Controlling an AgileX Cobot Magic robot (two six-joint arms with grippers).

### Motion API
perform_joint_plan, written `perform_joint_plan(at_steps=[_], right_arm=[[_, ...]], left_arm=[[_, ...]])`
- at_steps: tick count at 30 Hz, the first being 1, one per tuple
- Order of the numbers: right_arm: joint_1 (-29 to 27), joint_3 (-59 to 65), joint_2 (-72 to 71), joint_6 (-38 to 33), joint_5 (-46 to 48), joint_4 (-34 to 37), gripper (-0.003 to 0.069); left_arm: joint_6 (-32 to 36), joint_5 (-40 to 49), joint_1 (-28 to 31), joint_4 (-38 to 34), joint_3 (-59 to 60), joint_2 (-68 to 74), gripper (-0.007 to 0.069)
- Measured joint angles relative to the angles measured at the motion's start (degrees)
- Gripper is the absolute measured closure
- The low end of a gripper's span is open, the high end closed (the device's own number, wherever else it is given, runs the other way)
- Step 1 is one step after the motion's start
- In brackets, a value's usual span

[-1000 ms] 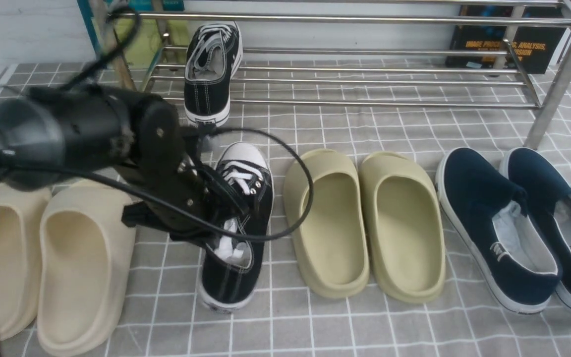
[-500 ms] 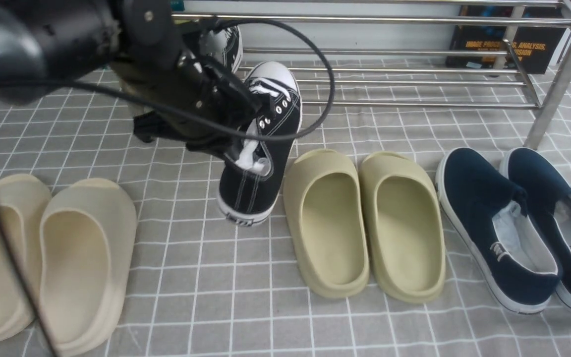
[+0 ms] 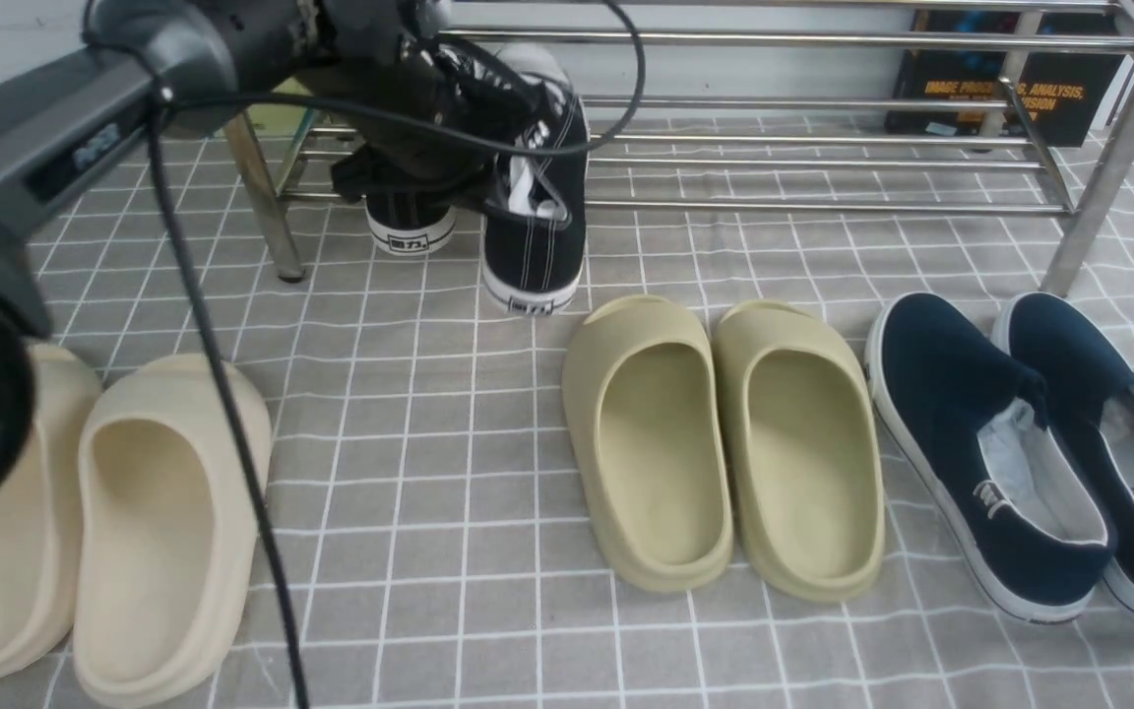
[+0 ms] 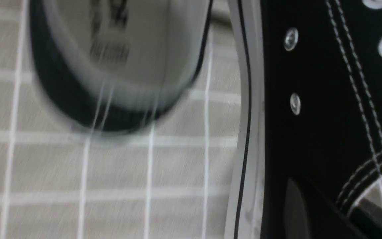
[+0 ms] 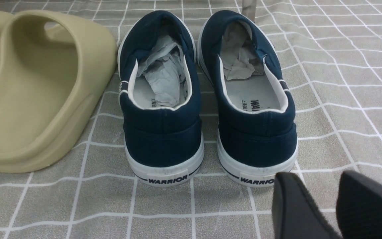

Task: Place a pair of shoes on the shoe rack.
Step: Use the left arm to put a shoe into the shoe rack

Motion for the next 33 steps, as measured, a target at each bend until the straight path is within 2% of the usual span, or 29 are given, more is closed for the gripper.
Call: perform_joint_plan(at_steps=[6,11,15,16,18,22,25,29,33], right_arm=[[0.0,0.0,0.0,0.0,0.0,0.0,0.0419],[0.0,0.0,0.0,0.0,0.0,0.0,0.0419],[0.0,0.0,0.0,0.0,0.0,0.0,0.0419],[0.0,0.0,0.0,0.0,0.0,0.0,0.0419],[0.0,0.0,0.0,0.0,0.0,0.0,0.0419],[0.0,0.0,0.0,0.0,0.0,0.0,0.0419],[0.0,0.0,0.0,0.0,0.0,0.0,0.0419],[0.0,0.0,0.0,0.0,0.0,0.0,0.0419],[0.0,0.0,0.0,0.0,0.0,0.0,0.0419]], left_arm=[[-0.1,-0.1,2.6,-1.9,-9.7,7.5,0.0638],[0.2,0.0,4.4,-3.3,-13.9,11.1,0.0634],[1.7,0.0,4.5,-3.8,-14.5,11.6,0.0599],[2.3,-0.1,4.5,-4.1,-14.7,11.6,0.0559],[2.5,-0.1,4.5,-4.3,-14.9,11.6,0.0526],[2.7,0.1,4.5,-4.3,-15.0,10.4,0.0384],[3.9,2.6,4.5,-2.3,-15.0,7.7,0.0323],[6.7,9.0,4.5,1.9,-15.0,3.0,0.0325],[8.0,16.5,4.4,5.6,-15.5,-1.4,0.0411]])
